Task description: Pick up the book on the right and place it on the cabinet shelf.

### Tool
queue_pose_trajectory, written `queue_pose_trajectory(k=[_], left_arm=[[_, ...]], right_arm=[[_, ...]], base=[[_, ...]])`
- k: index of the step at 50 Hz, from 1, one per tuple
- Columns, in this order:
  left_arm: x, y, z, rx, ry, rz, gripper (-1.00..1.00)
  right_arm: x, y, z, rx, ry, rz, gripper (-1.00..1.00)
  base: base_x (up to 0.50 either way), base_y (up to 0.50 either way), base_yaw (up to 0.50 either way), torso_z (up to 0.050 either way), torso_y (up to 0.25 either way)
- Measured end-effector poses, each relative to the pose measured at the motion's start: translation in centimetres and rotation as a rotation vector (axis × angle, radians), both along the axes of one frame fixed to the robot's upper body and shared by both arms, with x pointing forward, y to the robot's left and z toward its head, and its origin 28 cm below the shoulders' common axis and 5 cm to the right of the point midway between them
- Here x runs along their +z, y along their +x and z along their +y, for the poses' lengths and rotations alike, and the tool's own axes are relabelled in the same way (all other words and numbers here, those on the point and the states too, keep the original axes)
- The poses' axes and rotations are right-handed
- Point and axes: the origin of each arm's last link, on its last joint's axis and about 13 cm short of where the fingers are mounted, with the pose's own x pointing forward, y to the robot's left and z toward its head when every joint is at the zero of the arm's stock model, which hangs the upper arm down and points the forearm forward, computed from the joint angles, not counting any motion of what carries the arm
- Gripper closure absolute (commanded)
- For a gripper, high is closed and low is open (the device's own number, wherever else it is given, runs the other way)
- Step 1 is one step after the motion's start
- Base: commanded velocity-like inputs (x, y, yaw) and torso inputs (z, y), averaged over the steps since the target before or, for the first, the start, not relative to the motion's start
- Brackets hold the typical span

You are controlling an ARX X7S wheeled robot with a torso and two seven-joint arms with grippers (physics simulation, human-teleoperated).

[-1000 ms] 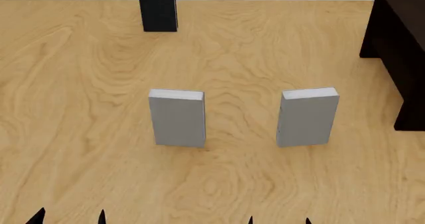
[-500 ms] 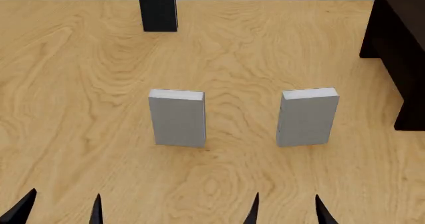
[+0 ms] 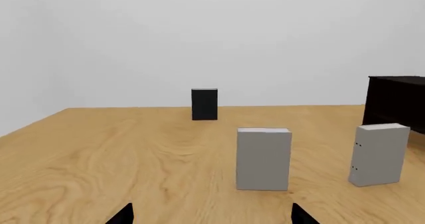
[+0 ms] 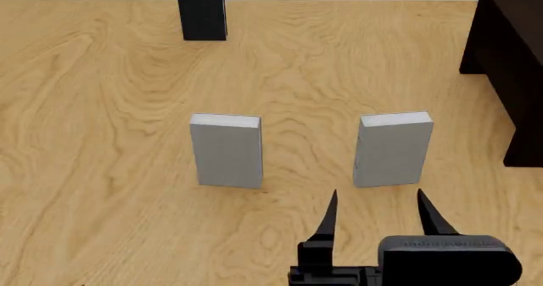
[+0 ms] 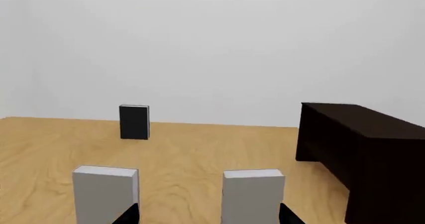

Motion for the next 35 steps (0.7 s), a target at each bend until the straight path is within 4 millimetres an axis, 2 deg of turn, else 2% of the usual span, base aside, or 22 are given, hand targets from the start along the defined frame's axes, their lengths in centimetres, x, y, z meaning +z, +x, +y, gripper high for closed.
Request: queue_pose_trajectory(k=[18,25,35], left_arm=[[0.1,-1.9,-0.4,-0.053,-0.054,0.031,-1.0],[0.0,-2.1,-0.5,-0.077,-0.068,0.04,-1.0],[-0.1,-2.2,-0.4,-0.1,-0.081,0.046,-1.0]], right_arm=[[5.5,1.6,-1.9,0.005,-0.017,-0.003,-1.0],[6.8,1.8,-2.4,0.009,-0.02,-0.009,-1.0],[7.8,1.9,-2.6,0.03,-0.025,-0.024,-1.0]], base=[[0.0,0.0,0.0,0.0,0.0],[0.0,0.0,0.0,0.0,0.0],[0.21,-0.37,0.0,0.0,0.0]])
